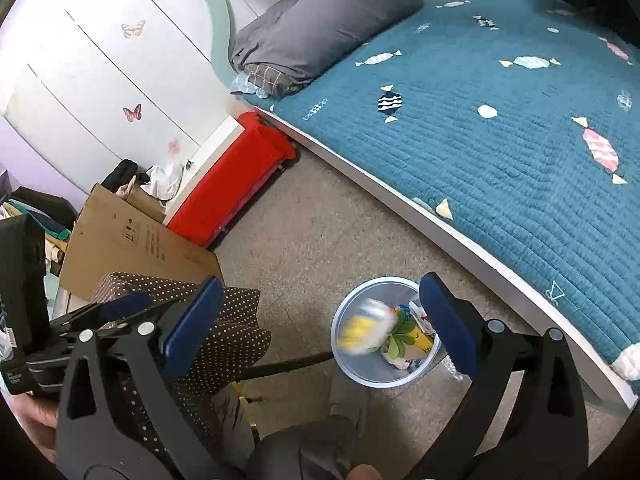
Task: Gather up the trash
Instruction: 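Carry the medicine box and green plush to the wastebasket and open both grippers, then move both tools back over the table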
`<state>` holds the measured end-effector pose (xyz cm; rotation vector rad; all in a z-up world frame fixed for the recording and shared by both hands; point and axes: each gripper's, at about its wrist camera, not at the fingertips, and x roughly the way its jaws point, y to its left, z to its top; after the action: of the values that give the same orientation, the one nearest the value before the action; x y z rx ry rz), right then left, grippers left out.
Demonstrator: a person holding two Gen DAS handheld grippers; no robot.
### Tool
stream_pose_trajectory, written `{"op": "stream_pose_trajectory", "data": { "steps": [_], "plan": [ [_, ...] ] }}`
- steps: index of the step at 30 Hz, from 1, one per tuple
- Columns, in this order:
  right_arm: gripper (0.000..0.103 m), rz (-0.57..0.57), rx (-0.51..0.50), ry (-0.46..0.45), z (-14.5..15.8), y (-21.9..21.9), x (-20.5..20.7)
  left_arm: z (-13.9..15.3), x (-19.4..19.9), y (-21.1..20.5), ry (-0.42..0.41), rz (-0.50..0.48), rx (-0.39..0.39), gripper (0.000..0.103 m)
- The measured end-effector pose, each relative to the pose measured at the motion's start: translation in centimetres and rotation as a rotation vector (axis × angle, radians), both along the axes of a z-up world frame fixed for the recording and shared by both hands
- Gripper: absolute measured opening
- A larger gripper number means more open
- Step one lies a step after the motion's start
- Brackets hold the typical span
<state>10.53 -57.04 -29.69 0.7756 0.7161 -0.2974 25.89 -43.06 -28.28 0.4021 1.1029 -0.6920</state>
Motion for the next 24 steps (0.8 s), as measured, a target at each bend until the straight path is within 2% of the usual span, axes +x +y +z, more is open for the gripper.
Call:
{"op": "stream_pose_trajectory", "data": {
  "steps": [7,12,18,24],
  "plan": [
    [0.097,0.031,-0.046,-0.003,2.0,2.9,0.4,3.4,-1.3,3.7,-0.061,0.049,-0.08,0.091],
    [0.097,0.076,-0.097,-0.029,5.1,5.9,0.8,6.5,-2.8,7.3,-0.123,0.098,-0.14,0.091],
    [0.097,0.162,-0.163,-0.06,8.7,10.5,1.4,10.0,-5.0,13.2,-0.205,0.16,-0.195,0.091],
    [0.097,0.264,-0.22,-0.084,11.5,16.0,2.4,12.0,-6.7,19.4,-0.252,0.228,-0.24,0.092]
  ]
}}
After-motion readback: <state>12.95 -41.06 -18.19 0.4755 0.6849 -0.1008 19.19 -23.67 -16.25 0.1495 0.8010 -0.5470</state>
